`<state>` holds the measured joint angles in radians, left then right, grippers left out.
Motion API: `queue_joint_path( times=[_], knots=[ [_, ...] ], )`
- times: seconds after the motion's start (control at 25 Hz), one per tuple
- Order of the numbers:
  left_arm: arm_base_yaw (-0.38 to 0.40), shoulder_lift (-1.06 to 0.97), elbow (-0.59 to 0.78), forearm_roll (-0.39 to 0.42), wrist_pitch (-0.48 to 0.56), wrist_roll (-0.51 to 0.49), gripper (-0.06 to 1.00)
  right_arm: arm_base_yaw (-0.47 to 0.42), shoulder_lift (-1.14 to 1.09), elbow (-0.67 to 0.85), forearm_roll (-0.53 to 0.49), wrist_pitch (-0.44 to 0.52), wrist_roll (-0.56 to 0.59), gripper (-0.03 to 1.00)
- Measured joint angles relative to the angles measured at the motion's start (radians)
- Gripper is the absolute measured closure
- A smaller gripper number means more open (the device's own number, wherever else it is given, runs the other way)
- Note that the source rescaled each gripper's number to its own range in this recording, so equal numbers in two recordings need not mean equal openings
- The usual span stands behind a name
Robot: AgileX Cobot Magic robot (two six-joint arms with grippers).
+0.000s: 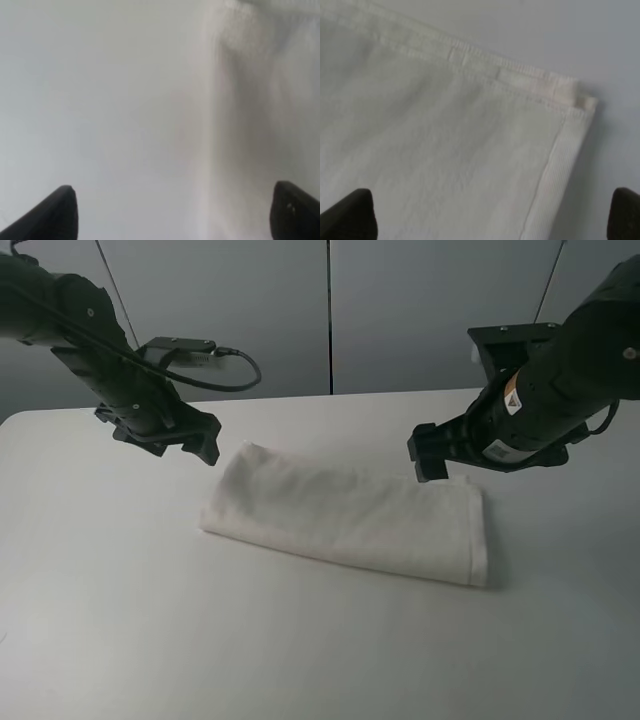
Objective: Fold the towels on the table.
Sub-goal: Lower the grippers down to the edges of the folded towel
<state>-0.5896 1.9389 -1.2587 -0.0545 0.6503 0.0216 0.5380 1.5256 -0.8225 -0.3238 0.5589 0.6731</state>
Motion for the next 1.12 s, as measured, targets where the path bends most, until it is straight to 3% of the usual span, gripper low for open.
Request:
queue_joint_path(
  times=[0.24,0.48,0.84,1.12],
  knots=[
    [0.0,0.119,-0.101,-0.008,0.053,0.026,-0.04,-0.038,0.093,-0.057,0.047,0.066,-0.004,-0.03],
    [0.0,0.168,-0.116,-0.006,0.056,0.044,-0.04,-0.04,0.152,-0.065,0.062,0.071,-0.006,-0.03],
    [0.0,0.193,-0.119,0.012,0.037,0.042,-0.04,-0.102,0.227,-0.068,0.28,0.069,-0.126,-0.03],
    [0.0,0.234,-0.122,0.024,0.034,0.031,-0.04,-0.11,0.274,-0.116,0.317,0.108,-0.157,-0.03]
  ],
)
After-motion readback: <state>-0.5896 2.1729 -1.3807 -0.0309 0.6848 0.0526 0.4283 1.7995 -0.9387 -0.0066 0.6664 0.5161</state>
